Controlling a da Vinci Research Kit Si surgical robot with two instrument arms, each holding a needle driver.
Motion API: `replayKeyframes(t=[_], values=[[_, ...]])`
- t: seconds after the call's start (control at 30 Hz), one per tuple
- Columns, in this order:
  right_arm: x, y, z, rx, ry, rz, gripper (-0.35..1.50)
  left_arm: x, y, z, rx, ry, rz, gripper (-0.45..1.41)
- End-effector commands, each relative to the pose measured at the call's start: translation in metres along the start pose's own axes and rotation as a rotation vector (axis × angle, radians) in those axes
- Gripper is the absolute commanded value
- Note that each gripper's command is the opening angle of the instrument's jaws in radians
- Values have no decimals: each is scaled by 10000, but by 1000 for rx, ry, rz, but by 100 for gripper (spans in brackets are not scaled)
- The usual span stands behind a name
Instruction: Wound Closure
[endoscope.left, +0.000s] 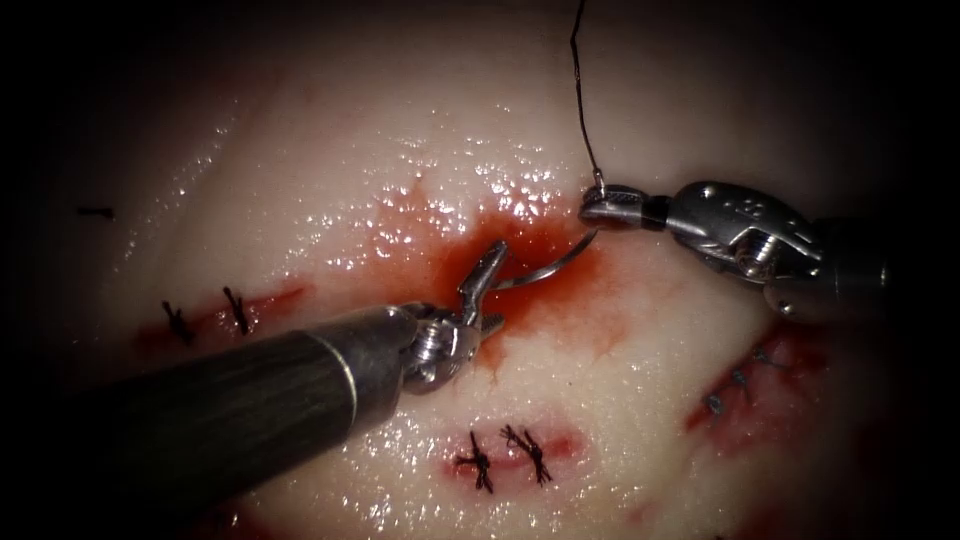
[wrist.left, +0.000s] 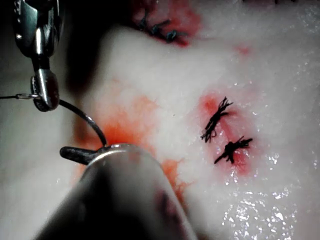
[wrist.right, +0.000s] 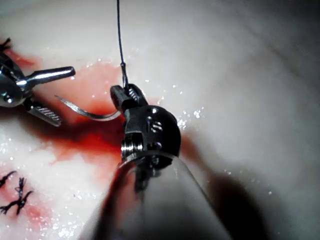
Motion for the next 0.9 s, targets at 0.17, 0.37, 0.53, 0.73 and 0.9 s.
replayKeyframes(t=[0.17,0.37,0.53,0.73,0.9], values=[[-2,2,0,74,3,-130,-35,9,-10,-5,-128,72,-186,133],[1,0,-2,153,5,-222,-35,9,-23,-16,-271,251,-367,115],[4,-5,-2,207,33,-303,-35,11,-32,-14,-342,332,-528,113],[8,-9,-2,282,51,-456,-35,7,-44,-5,-483,419,-738,111],[9,-11,-3,346,81,-510,-35,-5,-53,7,-597,461,-894,111]])
